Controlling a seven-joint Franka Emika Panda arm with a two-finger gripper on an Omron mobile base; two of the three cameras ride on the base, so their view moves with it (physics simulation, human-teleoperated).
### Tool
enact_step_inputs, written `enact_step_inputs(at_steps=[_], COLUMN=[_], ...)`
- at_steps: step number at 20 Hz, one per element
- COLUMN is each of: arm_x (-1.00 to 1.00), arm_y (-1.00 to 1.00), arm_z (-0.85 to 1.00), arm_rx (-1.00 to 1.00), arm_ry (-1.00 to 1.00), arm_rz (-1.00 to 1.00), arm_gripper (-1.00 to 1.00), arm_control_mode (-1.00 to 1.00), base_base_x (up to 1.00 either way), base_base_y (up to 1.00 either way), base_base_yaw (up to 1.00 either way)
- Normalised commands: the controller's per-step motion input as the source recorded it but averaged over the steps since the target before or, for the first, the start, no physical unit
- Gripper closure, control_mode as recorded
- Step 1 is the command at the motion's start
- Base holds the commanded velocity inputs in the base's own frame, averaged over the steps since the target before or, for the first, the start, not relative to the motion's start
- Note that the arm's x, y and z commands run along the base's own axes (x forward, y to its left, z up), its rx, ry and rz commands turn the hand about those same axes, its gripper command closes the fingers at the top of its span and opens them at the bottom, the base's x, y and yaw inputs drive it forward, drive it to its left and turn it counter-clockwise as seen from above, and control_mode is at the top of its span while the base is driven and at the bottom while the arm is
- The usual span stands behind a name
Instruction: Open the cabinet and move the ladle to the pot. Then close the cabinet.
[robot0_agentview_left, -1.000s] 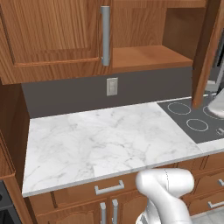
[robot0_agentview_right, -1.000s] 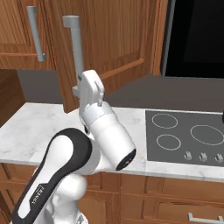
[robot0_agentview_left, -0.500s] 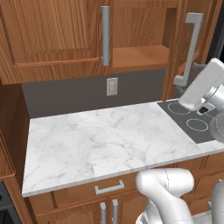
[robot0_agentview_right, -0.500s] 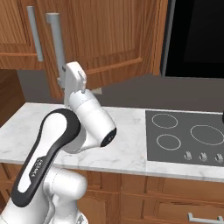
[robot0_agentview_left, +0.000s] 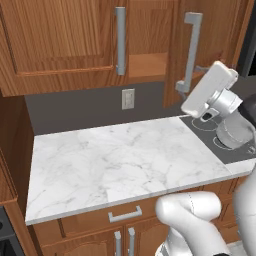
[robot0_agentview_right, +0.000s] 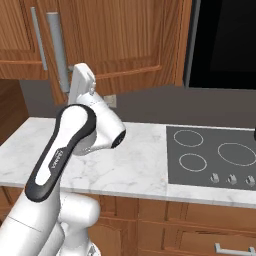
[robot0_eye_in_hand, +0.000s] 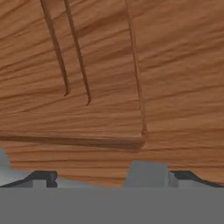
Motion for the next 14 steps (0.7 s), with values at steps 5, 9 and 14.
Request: enact_step_inputs(at_steps=[5, 9, 14], arm_x=[0.67, 0.59, 0.55], arm_y=[0.18, 0.08, 0.02], arm_z=[0.05, 0.08, 0.11], arm_rx=[0.03, 0.03, 0.03], arm_ry=[0.0, 0.0, 0.0], arm_rz=[0.08, 0.07, 0.06], arm_gripper=[-1.0, -1.0, -1.0], arm_control_mode=[-1.0, -1.0, -1.0], base_base_x=[0.0, 0.0, 0.0], base_base_y=[0.0, 0.0, 0.0], base_base_yaw=[0.0, 0.0, 0.0])
